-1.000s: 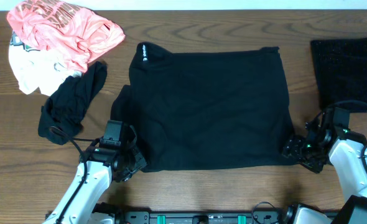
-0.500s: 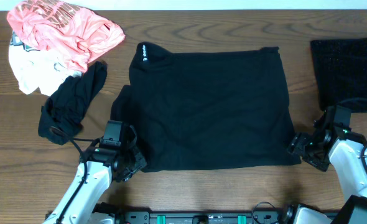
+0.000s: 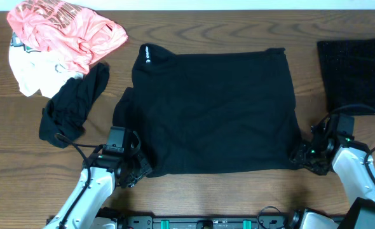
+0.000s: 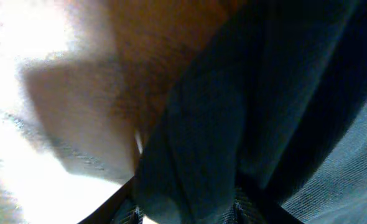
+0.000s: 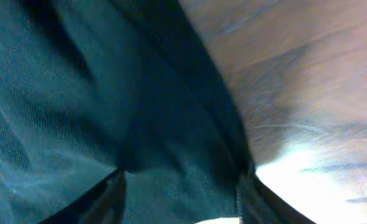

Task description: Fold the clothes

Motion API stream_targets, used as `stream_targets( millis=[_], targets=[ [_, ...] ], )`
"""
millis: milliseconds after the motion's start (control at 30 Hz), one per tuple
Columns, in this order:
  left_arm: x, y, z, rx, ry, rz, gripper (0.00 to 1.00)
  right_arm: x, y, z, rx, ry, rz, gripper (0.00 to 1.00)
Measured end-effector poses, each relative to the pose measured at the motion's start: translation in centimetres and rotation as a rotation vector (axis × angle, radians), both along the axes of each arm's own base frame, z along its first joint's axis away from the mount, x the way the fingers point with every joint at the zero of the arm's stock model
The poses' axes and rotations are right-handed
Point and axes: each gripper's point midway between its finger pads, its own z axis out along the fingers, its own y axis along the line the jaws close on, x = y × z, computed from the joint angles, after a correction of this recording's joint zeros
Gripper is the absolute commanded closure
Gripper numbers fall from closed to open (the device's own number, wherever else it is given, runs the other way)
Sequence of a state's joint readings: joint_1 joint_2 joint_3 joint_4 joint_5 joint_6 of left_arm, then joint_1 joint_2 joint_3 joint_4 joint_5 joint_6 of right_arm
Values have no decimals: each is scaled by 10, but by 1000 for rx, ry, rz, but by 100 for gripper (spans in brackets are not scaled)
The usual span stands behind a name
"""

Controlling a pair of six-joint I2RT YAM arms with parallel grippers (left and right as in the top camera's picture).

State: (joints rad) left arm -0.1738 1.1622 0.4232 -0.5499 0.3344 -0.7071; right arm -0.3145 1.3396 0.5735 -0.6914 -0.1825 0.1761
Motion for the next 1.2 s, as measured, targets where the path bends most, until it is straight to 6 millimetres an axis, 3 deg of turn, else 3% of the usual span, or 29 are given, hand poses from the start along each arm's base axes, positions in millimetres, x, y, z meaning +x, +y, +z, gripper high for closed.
stream_targets(
  millis=[267, 300, 367, 433, 733, 1067, 1200],
  targets=[
    [1, -1, 0, -5, -4, 3, 81, -3, 6, -2, 27, -1, 19, 76],
    [2, -1, 0, -6, -7, 2, 88, -3, 6, -2, 28, -2, 23, 81],
    [3, -1, 0, -6, -14, 2, 94, -3, 7, -2, 35, -5, 29, 90],
    [5, -1, 1, -8, -22, 1, 94, -2, 8, -2, 40, -7, 31, 99],
    [14, -4, 12, -13, -63, -41, 94, -18, 18, 5, 94, 70, 44, 99],
    [30, -8, 58, -10, -164, -127, 94, 7, 12, 72, 67, -31, 70, 99],
    [37, -9, 74, -10, -207, -145, 94, 6, 13, 85, 60, -57, 72, 99]
  ],
)
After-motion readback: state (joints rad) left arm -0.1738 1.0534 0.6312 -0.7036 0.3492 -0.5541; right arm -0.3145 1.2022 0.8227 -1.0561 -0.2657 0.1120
